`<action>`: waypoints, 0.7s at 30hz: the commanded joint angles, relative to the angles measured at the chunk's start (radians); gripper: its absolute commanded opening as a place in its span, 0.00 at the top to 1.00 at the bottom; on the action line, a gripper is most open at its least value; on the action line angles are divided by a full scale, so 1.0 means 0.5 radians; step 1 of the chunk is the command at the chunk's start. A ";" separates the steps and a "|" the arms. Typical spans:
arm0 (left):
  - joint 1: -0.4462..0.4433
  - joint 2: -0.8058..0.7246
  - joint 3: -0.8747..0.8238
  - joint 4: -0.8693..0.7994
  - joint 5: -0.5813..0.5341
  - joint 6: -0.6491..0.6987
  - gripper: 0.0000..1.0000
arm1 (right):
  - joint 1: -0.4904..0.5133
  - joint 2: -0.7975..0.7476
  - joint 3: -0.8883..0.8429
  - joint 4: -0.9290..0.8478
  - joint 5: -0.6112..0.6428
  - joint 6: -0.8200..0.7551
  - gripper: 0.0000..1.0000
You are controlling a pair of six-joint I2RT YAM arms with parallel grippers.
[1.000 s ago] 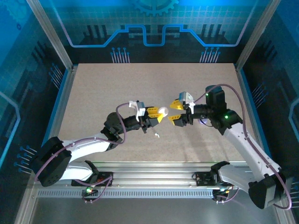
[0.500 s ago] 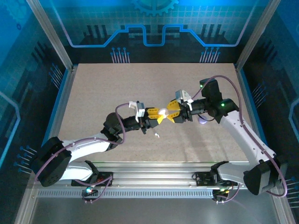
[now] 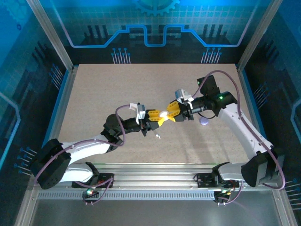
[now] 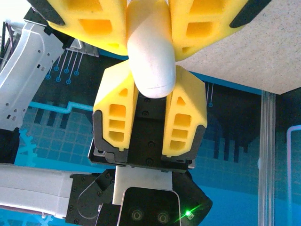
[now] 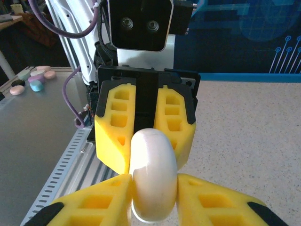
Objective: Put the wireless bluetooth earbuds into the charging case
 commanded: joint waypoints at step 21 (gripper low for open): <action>0.013 -0.092 0.014 -0.179 -0.001 0.154 0.64 | -0.013 0.071 0.192 -0.339 0.029 -0.191 0.96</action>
